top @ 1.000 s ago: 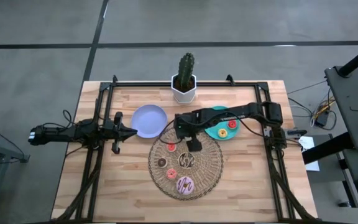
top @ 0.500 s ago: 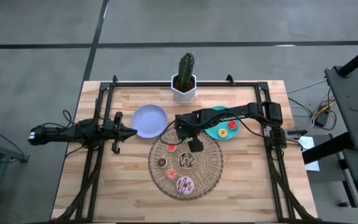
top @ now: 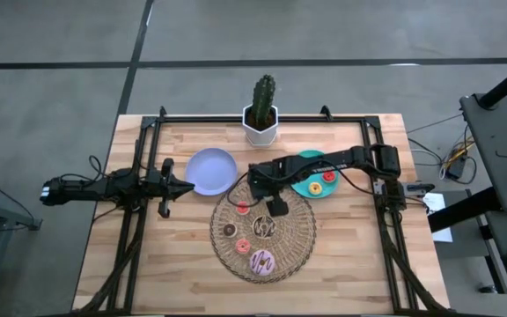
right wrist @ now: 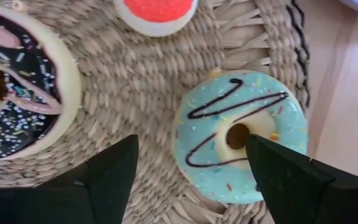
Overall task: Pick & Place donuts
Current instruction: Put the large blue donut on the purple plate
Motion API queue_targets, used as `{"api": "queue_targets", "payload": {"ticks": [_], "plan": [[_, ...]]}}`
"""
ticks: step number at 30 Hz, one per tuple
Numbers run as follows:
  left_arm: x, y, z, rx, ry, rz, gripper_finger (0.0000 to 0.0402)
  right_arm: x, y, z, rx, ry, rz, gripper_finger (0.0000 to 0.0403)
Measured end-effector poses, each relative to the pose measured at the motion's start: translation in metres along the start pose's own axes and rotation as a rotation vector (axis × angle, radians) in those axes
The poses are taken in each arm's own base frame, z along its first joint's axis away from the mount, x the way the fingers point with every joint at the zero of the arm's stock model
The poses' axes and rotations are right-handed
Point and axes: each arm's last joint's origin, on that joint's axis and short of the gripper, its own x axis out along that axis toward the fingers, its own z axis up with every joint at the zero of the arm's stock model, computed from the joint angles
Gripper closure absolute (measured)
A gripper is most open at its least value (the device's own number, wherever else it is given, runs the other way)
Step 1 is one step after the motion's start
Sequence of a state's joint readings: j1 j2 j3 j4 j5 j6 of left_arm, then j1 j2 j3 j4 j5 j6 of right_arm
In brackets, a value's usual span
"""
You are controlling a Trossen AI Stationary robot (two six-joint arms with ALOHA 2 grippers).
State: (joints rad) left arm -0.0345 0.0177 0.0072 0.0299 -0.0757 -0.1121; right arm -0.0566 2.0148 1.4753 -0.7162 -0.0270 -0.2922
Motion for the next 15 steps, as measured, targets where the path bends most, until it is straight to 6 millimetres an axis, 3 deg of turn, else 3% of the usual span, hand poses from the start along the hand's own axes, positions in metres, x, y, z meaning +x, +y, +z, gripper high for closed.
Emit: {"api": "queue_targets", "payload": {"ticks": [15], "plan": [[0.0000,0.0000,0.0001,0.000,0.000,0.000,0.0402,0.0046,0.0004,-0.0021,0.000,-0.015,-0.004,0.0115]]}}
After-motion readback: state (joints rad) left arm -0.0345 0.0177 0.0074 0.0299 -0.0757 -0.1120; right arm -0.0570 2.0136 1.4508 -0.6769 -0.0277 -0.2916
